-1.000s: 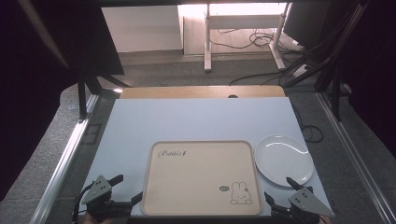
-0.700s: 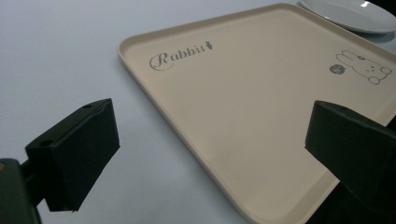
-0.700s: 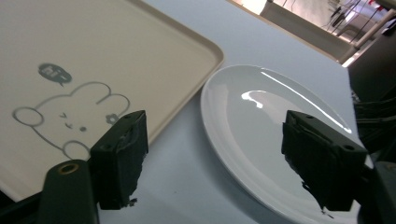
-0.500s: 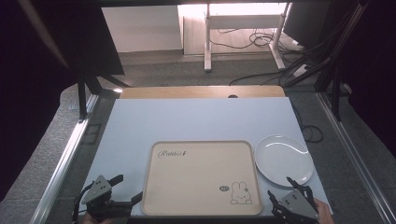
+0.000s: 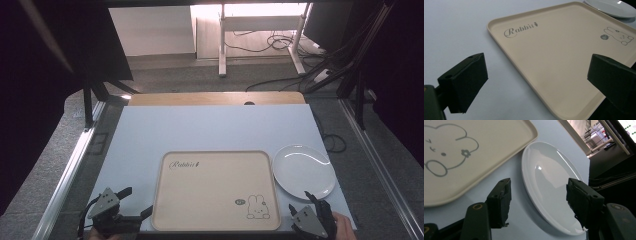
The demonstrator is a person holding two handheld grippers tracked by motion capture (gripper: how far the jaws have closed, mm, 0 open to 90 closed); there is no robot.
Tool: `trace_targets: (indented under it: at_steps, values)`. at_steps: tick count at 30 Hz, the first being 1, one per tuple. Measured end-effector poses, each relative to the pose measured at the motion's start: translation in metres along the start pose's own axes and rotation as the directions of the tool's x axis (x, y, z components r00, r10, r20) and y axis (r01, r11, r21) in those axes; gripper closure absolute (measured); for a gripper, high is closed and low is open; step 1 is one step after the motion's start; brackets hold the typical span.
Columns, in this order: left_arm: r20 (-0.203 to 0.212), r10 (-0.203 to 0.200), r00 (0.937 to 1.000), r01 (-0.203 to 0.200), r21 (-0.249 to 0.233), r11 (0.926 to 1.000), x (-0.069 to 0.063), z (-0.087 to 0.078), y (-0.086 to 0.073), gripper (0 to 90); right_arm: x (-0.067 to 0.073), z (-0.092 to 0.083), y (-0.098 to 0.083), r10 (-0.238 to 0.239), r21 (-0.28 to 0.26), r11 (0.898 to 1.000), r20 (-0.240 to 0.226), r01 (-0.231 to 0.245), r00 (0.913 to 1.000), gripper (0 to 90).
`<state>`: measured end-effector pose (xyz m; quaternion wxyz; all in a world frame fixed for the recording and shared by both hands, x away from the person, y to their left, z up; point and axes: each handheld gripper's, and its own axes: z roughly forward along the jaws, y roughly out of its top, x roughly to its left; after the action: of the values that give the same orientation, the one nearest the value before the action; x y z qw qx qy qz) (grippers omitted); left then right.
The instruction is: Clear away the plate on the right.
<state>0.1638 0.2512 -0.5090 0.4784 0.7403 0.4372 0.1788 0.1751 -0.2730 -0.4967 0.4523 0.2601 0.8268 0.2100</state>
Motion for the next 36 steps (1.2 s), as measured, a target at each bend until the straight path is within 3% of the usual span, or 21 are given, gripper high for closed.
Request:
trace_targets:
  at_steps: [6, 15, 23, 24, 25, 26, 28, 30, 31, 33, 34, 35, 36]
  values:
    - [0.001, -0.001, 1.0000, 0.001, 0.000, 1.0000, 0.000, 0.000, 0.000, 2.6, 0.004, 0.004, -0.001, -0.082, 0.041, 0.996, 0.019, 0.081, 0.9965, 39.4]
    - [0.000, 0.000, 1.0000, 0.000, 0.000, 1.0000, 0.000, 0.000, 0.000, 2.6, 0.006, 0.009, -0.004, -0.153, 0.089, 0.985, 0.025, 0.150, 0.9880, 43.0]
    - [0.000, -0.001, 1.0000, 0.001, 0.000, 1.0000, 0.000, 0.000, 0.000, 2.7, 0.011, 0.014, -0.006, -0.247, 0.144, 0.961, 0.046, 0.238, 0.9679, 49.2]
    - [0.000, 0.000, 1.0000, 0.000, 0.000, 1.0000, 0.000, 0.000, 0.000, 2.6, 0.012, 0.016, -0.006, -0.268, 0.156, 0.954, 0.053, 0.257, 0.9621, 50.2]
    - [0.000, 0.000, 1.0000, 0.000, 0.000, 1.0000, 0.000, 0.000, 0.000, 2.6, 0.012, 0.016, -0.006, -0.268, 0.156, 0.954, 0.053, 0.257, 0.9621, 50.2]
    - [0.000, 0.000, 1.0000, 0.000, 0.000, 1.0000, 0.000, 0.000, 0.000, 2.6, 0.013, 0.017, -0.006, -0.292, 0.166, 0.946, 0.055, 0.280, 0.9548, 51.6]
    - [0.000, 0.000, 1.0000, 0.000, 0.000, 1.0000, 0.000, 0.000, 0.000, 2.6, 0.014, 0.018, -0.006, -0.302, 0.171, 0.942, 0.059, 0.289, 0.9513, 52.1]
    - [0.000, 0.000, 1.0000, 0.000, 0.000, 1.0000, 0.000, 0.000, 0.000, 2.6, 0.015, 0.019, -0.006, -0.330, 0.180, 0.932, 0.060, 0.315, 0.9420, 53.7]
    - [0.001, -0.001, 1.0000, 0.001, 0.000, 1.0000, 0.000, 0.000, 0.000, 2.6, 0.017, 0.021, -0.006, -0.357, 0.195, 0.920, 0.068, 0.339, 0.9315, 55.1]
    - [0.001, -0.001, 1.0000, 0.001, 0.000, 1.0000, 0.000, 0.000, 0.000, 2.6, 0.017, 0.021, -0.006, -0.365, 0.200, 0.917, 0.069, 0.346, 0.9284, 55.6]
    - [0.000, 0.000, 1.0000, 0.000, 0.000, 1.0000, 0.000, 0.000, 0.000, 2.7, 0.019, 0.022, -0.007, -0.390, 0.216, 0.905, 0.078, 0.366, 0.9174, 57.0]
    - [0.000, 0.000, 1.0000, 0.000, 0.000, 1.0000, 0.000, 0.000, 0.000, 2.6, 0.019, 0.022, -0.007, -0.390, 0.216, 0.905, 0.078, 0.366, 0.9174, 57.0]
    - [0.000, 0.000, 1.0000, 0.000, 0.000, 1.0000, 0.000, 0.000, 0.000, 2.6, 0.022, 0.024, -0.006, -0.418, 0.232, 0.891, 0.086, 0.390, 0.9042, 58.2]
